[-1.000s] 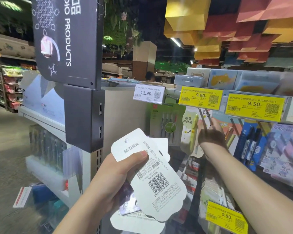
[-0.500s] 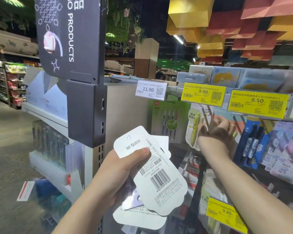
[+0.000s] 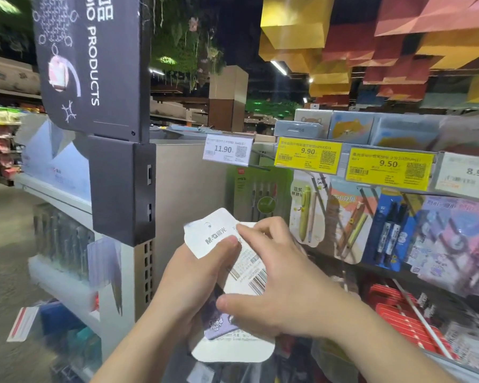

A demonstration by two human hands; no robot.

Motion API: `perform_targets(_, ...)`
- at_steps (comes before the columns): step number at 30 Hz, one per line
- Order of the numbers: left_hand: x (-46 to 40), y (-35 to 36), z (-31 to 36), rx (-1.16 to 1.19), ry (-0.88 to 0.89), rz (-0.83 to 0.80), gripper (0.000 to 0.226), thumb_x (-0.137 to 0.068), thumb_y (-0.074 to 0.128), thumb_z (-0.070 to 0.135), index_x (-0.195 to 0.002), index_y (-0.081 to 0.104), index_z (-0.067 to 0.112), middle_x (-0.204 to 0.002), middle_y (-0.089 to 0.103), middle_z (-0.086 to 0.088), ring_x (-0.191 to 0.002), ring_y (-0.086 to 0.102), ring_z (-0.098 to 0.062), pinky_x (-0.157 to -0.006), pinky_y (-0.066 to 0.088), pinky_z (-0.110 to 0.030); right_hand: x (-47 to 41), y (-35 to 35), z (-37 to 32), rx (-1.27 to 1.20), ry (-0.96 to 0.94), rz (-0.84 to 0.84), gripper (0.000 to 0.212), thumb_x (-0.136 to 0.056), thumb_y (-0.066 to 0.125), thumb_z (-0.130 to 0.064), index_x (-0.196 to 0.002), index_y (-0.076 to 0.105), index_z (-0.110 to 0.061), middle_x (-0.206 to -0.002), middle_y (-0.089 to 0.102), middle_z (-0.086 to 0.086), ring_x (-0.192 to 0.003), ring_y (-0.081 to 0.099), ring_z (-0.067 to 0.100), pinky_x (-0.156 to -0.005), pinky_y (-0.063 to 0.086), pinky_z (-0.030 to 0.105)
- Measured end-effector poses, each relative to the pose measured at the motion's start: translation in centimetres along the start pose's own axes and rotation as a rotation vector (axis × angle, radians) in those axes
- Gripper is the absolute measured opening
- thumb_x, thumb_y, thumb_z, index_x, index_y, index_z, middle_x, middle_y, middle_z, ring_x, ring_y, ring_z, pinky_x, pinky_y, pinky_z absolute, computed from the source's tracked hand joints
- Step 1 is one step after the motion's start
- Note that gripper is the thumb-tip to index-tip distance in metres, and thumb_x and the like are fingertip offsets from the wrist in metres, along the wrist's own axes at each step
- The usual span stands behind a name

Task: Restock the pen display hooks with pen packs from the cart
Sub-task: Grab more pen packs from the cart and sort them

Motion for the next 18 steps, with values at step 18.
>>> perform_targets(18,-0.3,-0.5,0.0,-0.594,0.260,0.089,0.072,-0.066,0.035,0.103,-0.095,0.067,0.046,-0.095,0.069,0.002,-0.085,0.064,-0.014,-0.069,0.044,-0.032,-0.8,-0.4,1.6,-0.126,0.209,-0.070,0.058,-0.096,0.053,-0.032,-0.151,0.035,-0.040,-0.118,0.063,-0.018,-0.089,0.065,-0.001,-0.071,0.051,0.018)
Point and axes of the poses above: each hand's wrist, its own x-axis away from the middle knuckle, its own y-axis out of the palm, z = x × y, the point moved 6 cm from there along -x, towards the middle knuckle
